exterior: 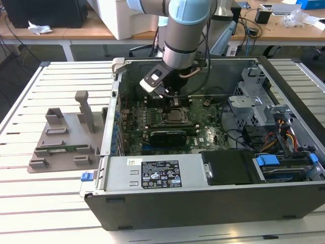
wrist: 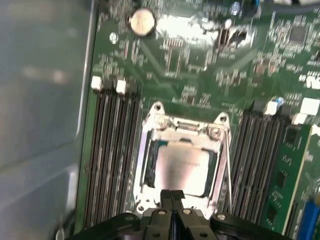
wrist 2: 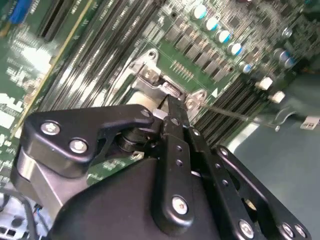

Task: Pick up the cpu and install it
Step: 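Close the cpu cover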

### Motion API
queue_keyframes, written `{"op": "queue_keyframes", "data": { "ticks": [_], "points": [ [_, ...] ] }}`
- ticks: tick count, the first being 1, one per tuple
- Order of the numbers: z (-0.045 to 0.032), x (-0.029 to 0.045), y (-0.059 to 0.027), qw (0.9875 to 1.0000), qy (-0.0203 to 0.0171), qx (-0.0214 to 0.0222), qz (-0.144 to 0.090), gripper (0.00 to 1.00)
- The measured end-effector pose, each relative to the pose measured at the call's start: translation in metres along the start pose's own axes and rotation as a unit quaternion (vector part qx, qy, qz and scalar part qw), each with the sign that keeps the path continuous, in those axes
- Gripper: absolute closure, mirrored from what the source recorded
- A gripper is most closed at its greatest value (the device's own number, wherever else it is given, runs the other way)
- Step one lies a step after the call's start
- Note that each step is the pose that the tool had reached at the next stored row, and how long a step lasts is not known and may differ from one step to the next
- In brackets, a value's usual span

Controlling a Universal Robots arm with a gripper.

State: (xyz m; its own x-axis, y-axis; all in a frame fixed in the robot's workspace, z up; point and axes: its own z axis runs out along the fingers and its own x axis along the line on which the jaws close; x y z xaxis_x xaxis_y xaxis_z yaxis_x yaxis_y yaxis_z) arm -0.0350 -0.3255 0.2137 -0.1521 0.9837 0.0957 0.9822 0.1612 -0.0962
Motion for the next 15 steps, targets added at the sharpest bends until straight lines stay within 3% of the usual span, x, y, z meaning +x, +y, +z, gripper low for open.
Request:
{"op": "queue_keyframes", "data": {
  "ticks": [6,15],
  "points": [
    [0.0057,0.0010,-0.0051,1.0000,0.0059,-0.0010,-0.001,0.89],
    [0.0103,0.0006,-0.0032,1.0000,0.0079,-0.0012,-0.001,0.89]
  ]
}}
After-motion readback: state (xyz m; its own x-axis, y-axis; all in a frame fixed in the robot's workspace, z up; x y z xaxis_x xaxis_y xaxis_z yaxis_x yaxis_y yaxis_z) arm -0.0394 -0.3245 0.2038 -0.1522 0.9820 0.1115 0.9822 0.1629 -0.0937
